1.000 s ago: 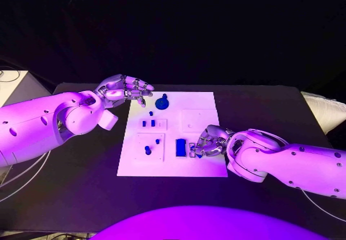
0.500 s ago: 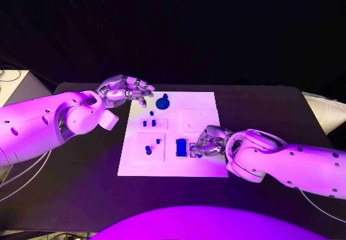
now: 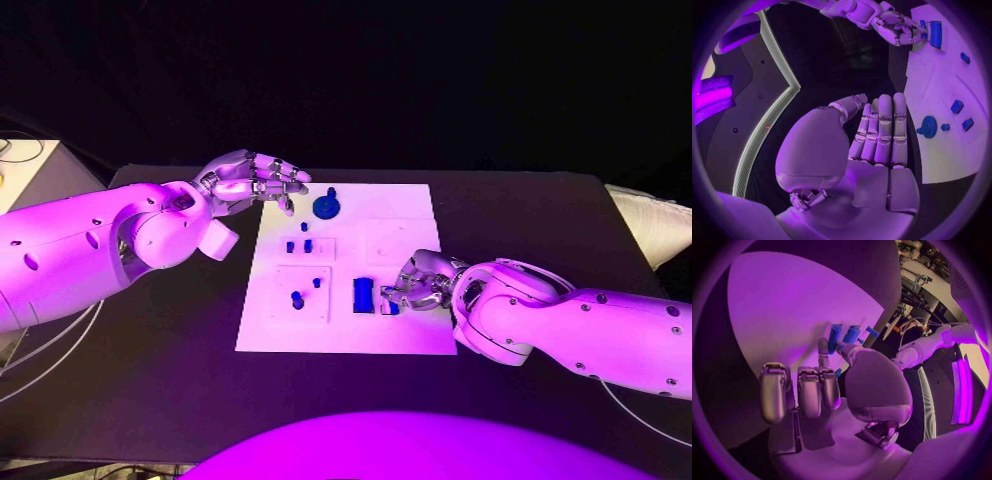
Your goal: Assemble the parts on the task board
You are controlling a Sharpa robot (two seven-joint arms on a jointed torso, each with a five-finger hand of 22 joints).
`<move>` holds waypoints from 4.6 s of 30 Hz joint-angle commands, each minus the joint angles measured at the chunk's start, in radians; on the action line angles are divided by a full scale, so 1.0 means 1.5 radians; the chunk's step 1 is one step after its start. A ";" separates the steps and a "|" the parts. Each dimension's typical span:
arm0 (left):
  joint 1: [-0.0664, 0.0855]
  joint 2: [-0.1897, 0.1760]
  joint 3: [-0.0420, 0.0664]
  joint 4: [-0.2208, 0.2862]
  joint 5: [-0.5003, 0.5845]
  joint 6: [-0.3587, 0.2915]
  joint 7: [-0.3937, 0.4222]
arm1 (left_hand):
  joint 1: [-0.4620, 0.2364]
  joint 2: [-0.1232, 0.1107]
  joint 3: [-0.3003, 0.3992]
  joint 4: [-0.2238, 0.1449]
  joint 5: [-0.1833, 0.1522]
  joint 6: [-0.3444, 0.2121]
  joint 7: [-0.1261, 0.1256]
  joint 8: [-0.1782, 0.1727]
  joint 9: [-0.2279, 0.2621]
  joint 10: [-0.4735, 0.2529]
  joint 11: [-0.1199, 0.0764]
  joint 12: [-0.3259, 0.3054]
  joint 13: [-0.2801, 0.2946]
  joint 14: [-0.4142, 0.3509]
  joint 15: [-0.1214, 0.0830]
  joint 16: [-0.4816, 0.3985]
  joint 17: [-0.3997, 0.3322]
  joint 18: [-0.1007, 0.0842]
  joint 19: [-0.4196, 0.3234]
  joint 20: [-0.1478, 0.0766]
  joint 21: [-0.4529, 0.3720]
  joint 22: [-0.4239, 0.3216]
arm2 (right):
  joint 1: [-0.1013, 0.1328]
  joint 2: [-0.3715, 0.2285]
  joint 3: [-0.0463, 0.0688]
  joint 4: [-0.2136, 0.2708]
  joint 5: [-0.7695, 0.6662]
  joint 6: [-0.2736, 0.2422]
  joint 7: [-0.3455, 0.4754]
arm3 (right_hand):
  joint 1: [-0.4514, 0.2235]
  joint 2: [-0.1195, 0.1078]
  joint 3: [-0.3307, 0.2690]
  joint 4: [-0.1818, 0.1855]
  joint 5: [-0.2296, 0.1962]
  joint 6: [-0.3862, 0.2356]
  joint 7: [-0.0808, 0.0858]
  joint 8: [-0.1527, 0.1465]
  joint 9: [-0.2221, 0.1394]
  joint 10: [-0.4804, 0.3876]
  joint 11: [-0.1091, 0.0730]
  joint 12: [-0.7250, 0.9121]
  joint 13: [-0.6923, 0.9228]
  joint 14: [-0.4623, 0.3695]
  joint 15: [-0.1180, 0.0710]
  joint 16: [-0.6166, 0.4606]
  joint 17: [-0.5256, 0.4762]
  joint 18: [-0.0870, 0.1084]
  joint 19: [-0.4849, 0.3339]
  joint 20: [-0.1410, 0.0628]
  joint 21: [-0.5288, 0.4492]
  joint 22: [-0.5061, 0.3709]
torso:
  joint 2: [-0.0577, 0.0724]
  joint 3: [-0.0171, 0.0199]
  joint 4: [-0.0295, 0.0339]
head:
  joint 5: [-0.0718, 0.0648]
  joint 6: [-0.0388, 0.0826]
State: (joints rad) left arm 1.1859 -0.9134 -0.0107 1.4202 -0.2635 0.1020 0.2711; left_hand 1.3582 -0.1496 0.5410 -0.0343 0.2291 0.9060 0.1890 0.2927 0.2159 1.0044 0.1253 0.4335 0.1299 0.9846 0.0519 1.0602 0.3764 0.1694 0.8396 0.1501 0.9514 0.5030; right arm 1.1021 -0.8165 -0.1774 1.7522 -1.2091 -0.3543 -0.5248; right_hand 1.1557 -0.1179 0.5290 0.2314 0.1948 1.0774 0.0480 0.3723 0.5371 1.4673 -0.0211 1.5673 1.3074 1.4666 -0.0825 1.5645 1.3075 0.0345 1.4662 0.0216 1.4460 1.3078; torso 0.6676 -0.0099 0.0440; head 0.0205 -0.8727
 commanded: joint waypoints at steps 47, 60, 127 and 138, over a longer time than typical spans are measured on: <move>0.000 0.001 -0.001 -0.001 0.002 0.012 0.001 | -0.006 0.004 0.000 0.002 0.002 -0.001 0.003 -0.004 -0.001 -0.004 0.000 -0.003 -0.001 -0.005 0.002 -0.003 0.000 0.009 -0.003 0.001 0.002 0.001 | 0.001 0.009 0.000 -0.006 0.002 0.014 0.003 | -0.152 -0.051 -0.064 0.039 0.068 0.013 -0.002 0.014 -0.004 0.069 -0.004 0.002 0.176 0.069 -0.004 0.004 0.176 -0.008 0.057 -0.003 0.000 0.155 | 0.000 0.0005 -0.0003 | 0.001 0.000; 0.000 0.001 -0.001 -0.001 0.002 0.012 0.001 | -0.006 0.004 0.000 0.002 0.002 -0.001 0.003 -0.004 -0.001 -0.004 0.000 -0.003 -0.001 -0.005 0.002 -0.003 0.000 0.009 -0.003 0.001 0.002 0.001 | 0.001 -0.019 0.000 0.011 0.005 0.026 0.061 | -0.107 -0.060 -0.091 0.019 0.035 0.008 -0.002 0.014 -0.006 0.069 -0.004 0.002 0.176 0.069 -0.004 0.004 0.176 -0.007 0.056 -0.003 -0.007 0.154 | 0.000 0.0008 -0.0002 | 0.002 0.000; -0.003 0.026 -0.004 -0.037 0.059 -0.067 0.070 | -0.030 -0.005 -0.007 0.030 -0.003 -0.012 0.005 -0.005 -0.003 -0.020 0.005 -0.011 -0.005 -0.048 0.013 -0.038 -0.012 0.008 -0.027 0.013 -0.051 -0.030 | 0.026 -0.019 0.007 -0.149 0.439 -0.102 0.497 | 0.078 -0.039 -0.192 0.020 0.031 -0.096 0.045 -0.018 -0.034 -0.094 0.038 -0.294 0.038 -0.011 0.031 -0.150 -0.034 0.068 -0.059 0.030 -0.516 0.003 | -0.023 -0.0066 -0.0246 | 0.004 0.000; -0.004 0.090 -0.005 -0.134 0.117 -0.166 0.143 | -0.016 -0.023 0.014 0.068 -0.007 -0.055 -0.007 -0.012 -0.013 -0.012 0.036 -0.148 -0.044 -0.111 0.063 -0.376 -0.127 0.009 -0.065 0.079 -0.357 -0.219 | 0.036 0.055 0.030 -0.351 0.601 -0.035 0.645 | 0.159 -0.059 -0.033 -0.024 -0.043 -0.145 0.089 -0.044 -0.093 -0.284 0.089 -0.863 -0.497 -0.267 0.088 -0.670 -0.440 0.095 -0.224 0.084 -0.924 -0.330 | -0.049 -0.0018 -0.0382 | 0.011 0.032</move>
State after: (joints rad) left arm 1.1795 -0.7888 -0.0195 1.2350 -0.1514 -0.0658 0.4076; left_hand 1.3345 -0.1770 0.5641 0.0612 0.2249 0.8299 0.1775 0.2783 0.1975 0.9862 0.1725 0.2267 0.0637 0.8151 0.1401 0.5210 0.1911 0.1691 0.7402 0.2615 0.4403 0.1897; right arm 1.1561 -0.7441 -0.1341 1.2458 -0.4314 -0.4703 0.3105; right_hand 1.3951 -0.1933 0.4636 0.2007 0.1335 0.8609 0.1755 0.3130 0.4061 1.0475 0.1008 0.3033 0.6025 1.0843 0.0421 0.5925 0.6660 0.1705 1.1471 0.1421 0.0669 0.8380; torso 0.6091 -0.0155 -0.0077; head 0.0362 -0.8398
